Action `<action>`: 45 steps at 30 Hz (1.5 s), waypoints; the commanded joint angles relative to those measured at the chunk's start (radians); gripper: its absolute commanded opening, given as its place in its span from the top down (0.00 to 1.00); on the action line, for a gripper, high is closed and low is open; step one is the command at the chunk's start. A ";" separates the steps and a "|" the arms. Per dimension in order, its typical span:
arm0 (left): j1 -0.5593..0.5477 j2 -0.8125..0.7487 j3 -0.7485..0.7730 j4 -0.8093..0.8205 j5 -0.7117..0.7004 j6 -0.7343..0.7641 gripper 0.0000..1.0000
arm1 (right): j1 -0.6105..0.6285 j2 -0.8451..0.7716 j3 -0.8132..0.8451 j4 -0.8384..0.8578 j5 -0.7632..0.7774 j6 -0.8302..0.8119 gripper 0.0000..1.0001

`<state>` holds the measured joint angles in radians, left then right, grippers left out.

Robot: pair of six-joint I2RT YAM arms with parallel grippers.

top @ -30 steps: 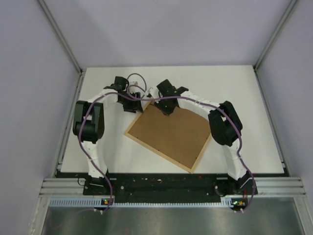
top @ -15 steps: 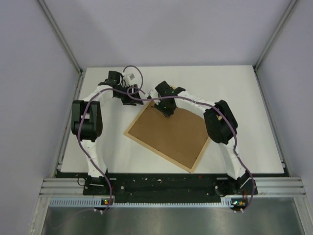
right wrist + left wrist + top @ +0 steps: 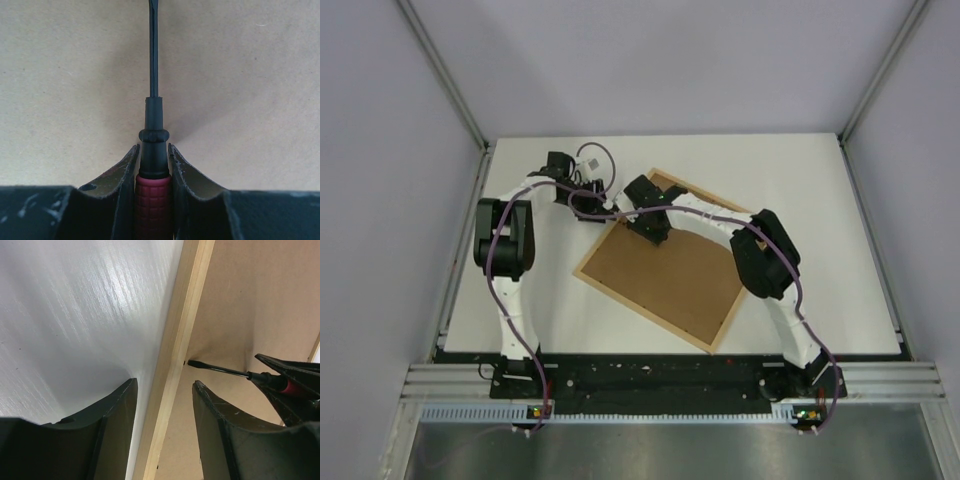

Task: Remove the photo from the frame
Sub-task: Release the photo frame item from the photo frame.

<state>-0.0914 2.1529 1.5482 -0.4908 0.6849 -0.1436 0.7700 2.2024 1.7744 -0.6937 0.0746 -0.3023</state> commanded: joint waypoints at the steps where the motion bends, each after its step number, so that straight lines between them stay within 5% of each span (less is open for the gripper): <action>1: 0.005 0.007 0.016 0.020 0.013 -0.001 0.48 | 0.028 -0.013 0.014 -0.001 0.045 0.003 1.00; 36: -0.004 0.015 -0.010 0.023 0.034 -0.005 0.65 | 0.078 0.071 0.031 0.102 0.162 -0.057 1.00; 45: -0.004 0.008 -0.014 0.023 0.015 -0.007 0.66 | 0.077 -0.033 -0.070 0.120 0.203 -0.073 1.00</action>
<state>-0.0933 2.1654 1.5387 -0.4896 0.6918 -0.1551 0.8379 2.2143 1.7550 -0.6201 0.2375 -0.3527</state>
